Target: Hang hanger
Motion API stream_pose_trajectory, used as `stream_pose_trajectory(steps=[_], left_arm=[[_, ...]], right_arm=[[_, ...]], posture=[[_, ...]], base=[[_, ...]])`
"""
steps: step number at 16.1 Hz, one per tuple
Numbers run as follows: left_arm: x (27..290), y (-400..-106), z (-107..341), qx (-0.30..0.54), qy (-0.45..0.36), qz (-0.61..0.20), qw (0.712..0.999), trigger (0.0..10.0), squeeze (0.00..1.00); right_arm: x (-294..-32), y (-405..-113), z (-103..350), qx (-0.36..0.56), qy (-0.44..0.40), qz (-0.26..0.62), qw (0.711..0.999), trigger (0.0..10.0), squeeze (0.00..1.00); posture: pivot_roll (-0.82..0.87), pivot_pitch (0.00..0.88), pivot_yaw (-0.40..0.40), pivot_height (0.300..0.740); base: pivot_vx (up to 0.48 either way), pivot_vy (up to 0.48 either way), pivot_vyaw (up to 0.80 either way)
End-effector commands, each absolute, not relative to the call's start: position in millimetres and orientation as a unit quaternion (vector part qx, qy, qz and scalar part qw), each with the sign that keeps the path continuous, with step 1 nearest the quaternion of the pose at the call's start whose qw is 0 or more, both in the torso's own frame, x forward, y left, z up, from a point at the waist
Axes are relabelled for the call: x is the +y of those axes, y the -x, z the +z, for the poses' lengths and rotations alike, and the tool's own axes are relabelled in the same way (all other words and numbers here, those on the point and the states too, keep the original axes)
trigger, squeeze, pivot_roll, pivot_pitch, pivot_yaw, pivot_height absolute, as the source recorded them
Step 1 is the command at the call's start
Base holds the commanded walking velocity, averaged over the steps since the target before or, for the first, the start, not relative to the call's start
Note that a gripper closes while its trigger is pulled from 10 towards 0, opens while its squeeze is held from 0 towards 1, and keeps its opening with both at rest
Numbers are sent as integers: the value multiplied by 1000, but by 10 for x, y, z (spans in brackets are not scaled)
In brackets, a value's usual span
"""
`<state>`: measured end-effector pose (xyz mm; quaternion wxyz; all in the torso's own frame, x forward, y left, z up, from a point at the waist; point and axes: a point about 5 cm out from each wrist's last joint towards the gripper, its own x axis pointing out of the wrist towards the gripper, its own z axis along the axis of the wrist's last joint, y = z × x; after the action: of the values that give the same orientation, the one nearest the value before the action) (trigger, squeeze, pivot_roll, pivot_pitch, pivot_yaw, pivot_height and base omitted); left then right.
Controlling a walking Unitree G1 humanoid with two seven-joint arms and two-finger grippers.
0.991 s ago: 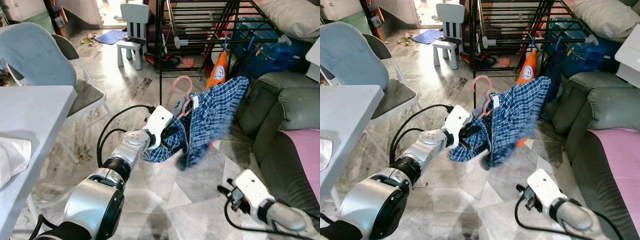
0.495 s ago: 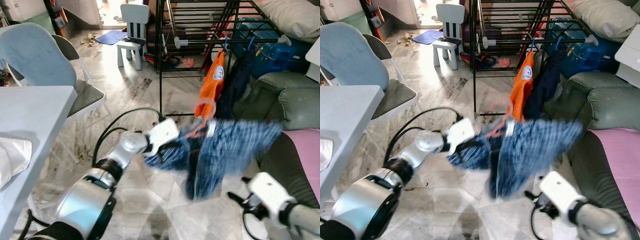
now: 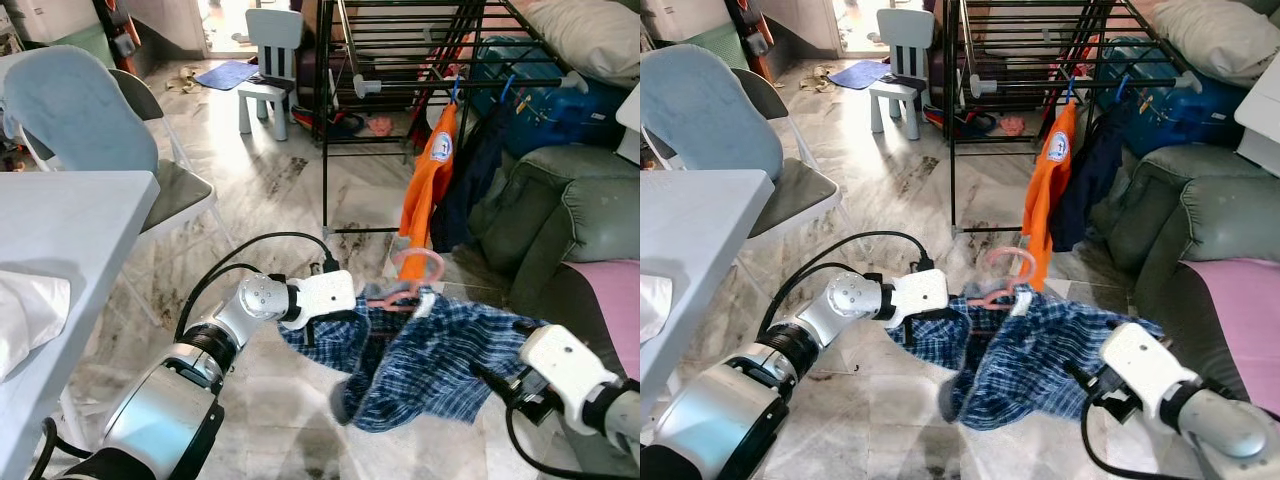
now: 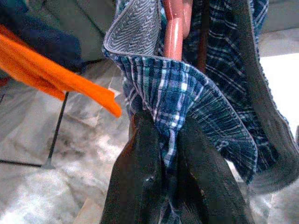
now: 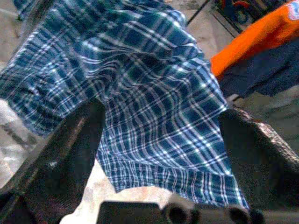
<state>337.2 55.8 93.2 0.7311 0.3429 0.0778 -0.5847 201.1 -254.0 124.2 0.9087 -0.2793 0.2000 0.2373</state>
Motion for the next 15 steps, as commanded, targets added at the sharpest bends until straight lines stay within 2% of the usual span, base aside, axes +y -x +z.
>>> stream_pose_trajectory(steps=[1,3,4,6,7,8,12,15], left_arm=[[534,-3381,993,57,-337,-590,732,0,0],[476,-3375,1095,10,-339,-601,723,0,0],[421,-3367,1201,-40,-338,-606,719,0,0],[397,-3347,1220,-58,-352,-611,707,0,0],[392,-3329,1211,-62,-355,-617,700,0,0],[389,-3298,1192,-66,-359,-628,687,0,0],[344,-3240,1241,-110,-368,-643,663,0,0],[321,-3220,1240,-110,-369,-656,649,0,0]], right_arm=[[-2642,-2011,1275,200,286,221,911,10000,1000],[-2690,-2009,1335,187,250,219,924,10000,1000],[-2723,-1972,1307,197,241,232,922,10000,525],[-2731,-1958,1287,200,245,240,918,10000,478],[-2728,-1965,1286,199,248,244,916,10000,278],[-2722,-1979,1283,198,243,252,916,10000,0],[-2864,-1985,1278,217,232,259,912,10000,0],[-2802,-1959,1308,218,199,303,906,10000,0]], posture=[[-93,0,6,740],[-94,0,9,740],[-94,0,9,740],[-91,0,8,740],[-91,0,9,740],[-90,0,10,740],[-80,0,12,740],[-80,0,15,740]], base=[[0,0,0],[0,0,0],[0,0,0],[0,0,0],[0,0,0],[0,0,0],[0,0,0],[0,0,0]])
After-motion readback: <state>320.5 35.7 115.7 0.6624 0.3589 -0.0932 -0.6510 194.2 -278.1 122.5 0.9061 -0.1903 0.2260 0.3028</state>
